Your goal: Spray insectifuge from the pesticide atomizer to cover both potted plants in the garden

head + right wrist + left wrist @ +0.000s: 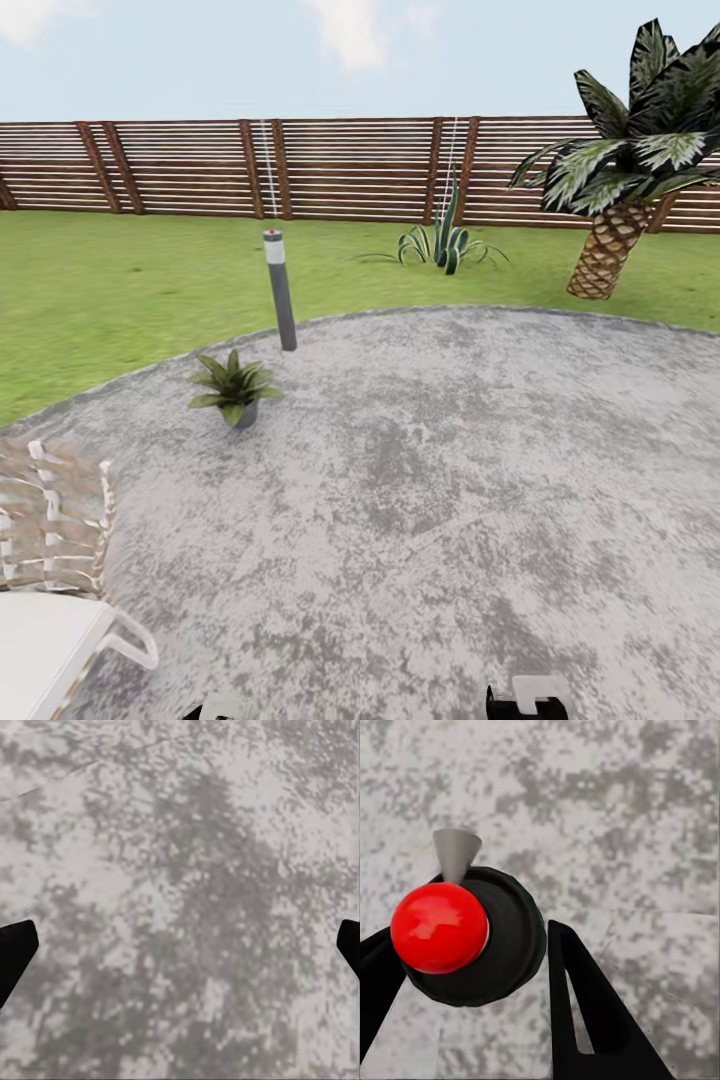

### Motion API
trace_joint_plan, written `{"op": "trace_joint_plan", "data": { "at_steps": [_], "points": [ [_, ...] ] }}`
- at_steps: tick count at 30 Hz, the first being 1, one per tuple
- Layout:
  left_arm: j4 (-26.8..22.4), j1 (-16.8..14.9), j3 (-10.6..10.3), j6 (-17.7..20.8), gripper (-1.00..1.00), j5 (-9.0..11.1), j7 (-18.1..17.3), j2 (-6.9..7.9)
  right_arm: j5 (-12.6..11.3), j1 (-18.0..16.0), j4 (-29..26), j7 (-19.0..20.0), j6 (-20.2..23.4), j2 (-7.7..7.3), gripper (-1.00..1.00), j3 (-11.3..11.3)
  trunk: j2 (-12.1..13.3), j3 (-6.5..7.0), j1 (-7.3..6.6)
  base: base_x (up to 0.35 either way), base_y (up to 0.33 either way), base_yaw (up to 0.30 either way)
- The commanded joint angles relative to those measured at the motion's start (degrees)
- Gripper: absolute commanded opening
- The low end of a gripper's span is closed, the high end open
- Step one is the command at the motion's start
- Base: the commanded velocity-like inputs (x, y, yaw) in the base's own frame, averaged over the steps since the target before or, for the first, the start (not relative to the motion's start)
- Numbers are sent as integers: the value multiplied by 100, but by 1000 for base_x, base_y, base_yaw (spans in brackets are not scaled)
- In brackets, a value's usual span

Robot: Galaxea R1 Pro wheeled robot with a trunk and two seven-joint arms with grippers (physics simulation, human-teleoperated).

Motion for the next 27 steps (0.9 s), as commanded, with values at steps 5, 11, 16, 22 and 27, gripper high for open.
{"op": "trace_joint_plan", "data": {
  "at_steps": [5,11,16,22,27],
  "points": [
    [7,-1,28,-24,-100,-60,24,-1,42,-5,5,-49,17,7,100,28,-2,-5,2,335,-101,0],
    [7,-3,28,-23,-100,-60,24,-1,39,-4,5,-50,20,11,100,28,-2,-5,2,335,-130,0],
    [7,0,28,-24,-100,-60,24,-1,41,-5,5,-49,20,21,100,36,-2,-5,2,335,-141,0],
    [7,-2,28,-28,-100,-60,24,-1,37,-4,5,-49,20,39,100,37,-2,-5,2,333,-152,0],
    [7,-1,28,-25,-100,-60,24,-1,39,-6,5,-49,20,43,100,37,-2,-5,2,332,-156,0]
  ]
}}
